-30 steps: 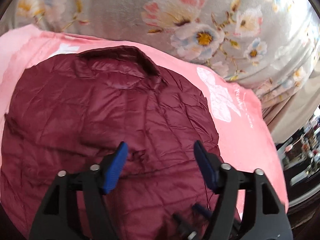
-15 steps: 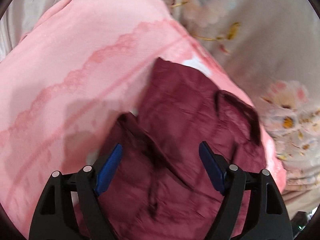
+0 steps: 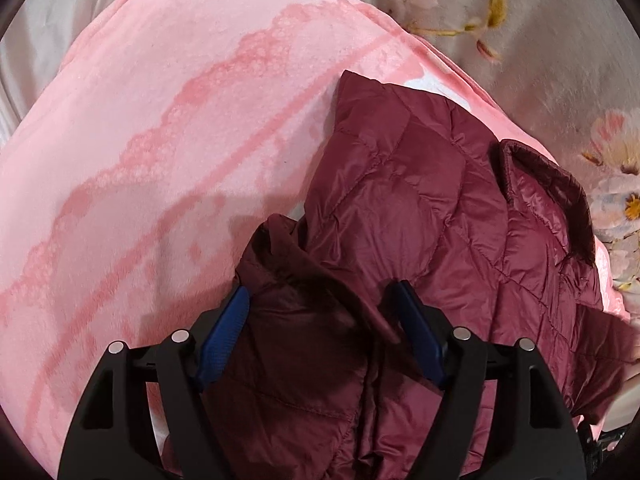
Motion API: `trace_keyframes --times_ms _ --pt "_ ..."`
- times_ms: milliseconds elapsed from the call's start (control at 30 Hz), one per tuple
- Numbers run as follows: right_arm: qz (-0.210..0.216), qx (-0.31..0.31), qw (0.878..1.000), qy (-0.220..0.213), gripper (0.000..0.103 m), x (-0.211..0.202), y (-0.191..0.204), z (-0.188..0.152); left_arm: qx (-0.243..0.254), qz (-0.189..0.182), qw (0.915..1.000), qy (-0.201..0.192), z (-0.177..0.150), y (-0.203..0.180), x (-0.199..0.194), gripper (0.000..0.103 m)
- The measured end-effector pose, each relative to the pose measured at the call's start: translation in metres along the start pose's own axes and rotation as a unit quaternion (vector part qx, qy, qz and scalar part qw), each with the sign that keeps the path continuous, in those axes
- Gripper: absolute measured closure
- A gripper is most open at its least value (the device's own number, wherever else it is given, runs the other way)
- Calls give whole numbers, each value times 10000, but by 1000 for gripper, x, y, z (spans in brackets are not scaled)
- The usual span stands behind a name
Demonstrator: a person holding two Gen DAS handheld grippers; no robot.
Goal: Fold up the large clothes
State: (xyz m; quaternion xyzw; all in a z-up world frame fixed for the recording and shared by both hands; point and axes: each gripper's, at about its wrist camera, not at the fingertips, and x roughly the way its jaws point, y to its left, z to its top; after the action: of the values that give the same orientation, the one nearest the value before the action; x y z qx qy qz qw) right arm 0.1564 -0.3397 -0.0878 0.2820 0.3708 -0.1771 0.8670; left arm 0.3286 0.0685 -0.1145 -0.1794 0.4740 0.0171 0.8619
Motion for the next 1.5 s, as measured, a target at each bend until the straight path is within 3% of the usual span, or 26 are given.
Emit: trace_keyframes --times_ms 167,267,300,367,400,433,467,500,567,633,733,800,1100,1200,1267,1333,1433,1500 --pt "451 -211 9987 -118 31 -8 13 13 -829 -857 9927 162 7 11 -11 31" --pt "429 -425 9981 -133 31 8 25 23 -1015 -1055 9885 375 12 13 -5 33" --pt "357 -451 9983 -67 31 19 28 27 -1051 -1035 9883 385 13 13 -3 36" --pt "300 -437 9985 95 35 37 32 33 -1065 -1049 9879 415 13 12 0 63" --pt "338 -463 9980 259 44 47 34 33 -1082 -1087 9869 495 13 12 3 75" --pt "421 -500 9971 399 79 52 37 31 -1092 -1152 9858 545 13 13 4 100" --pt "591 -514 9956 514 100 52 39 31 -1101 -1213 9849 552 14 13 3 101" --pt "863 -507 9940 442 100 43 42 31 -1087 -1206 9855 494 14 13 0 102" --pt "1142 -777 9904 0 101 10 52 33 -973 -1236 9874 161 16 15 -20 103" --pt "1000 -1096 9884 -323 101 -7 55 29 -882 -1177 9891 -72 15 18 -33 103" --pt "514 -1272 9904 154 101 26 48 17 -802 -941 9923 78 9 20 -18 103" --pt "449 -1171 9908 510 101 48 38 7 -813 -780 9933 251 2 21 -2 103" --pt "404 -1191 9904 567 100 53 35 2 -180 -251 9995 89 -7 8 1 100" --pt "229 -1183 9925 193 91 19 31 4 168 1 9998 -56 -11 4 -24 88" --pt "89 -1282 9915 -191 78 -5 33 10 399 134 9984 -376 -12 0 -50 67" --pt "139 -1303 9902 -479 73 -22 43 21 619 162 9956 -684 -8 -13 -72 67" --pt "560 -1506 9864 -352 74 -15 73 32 1032 -77 9916 -777 0 -51 -80 67" --pt "617 -1803 9815 -176 75 3 97 29 1300 -123 9892 -660 1 -76 -66 67"
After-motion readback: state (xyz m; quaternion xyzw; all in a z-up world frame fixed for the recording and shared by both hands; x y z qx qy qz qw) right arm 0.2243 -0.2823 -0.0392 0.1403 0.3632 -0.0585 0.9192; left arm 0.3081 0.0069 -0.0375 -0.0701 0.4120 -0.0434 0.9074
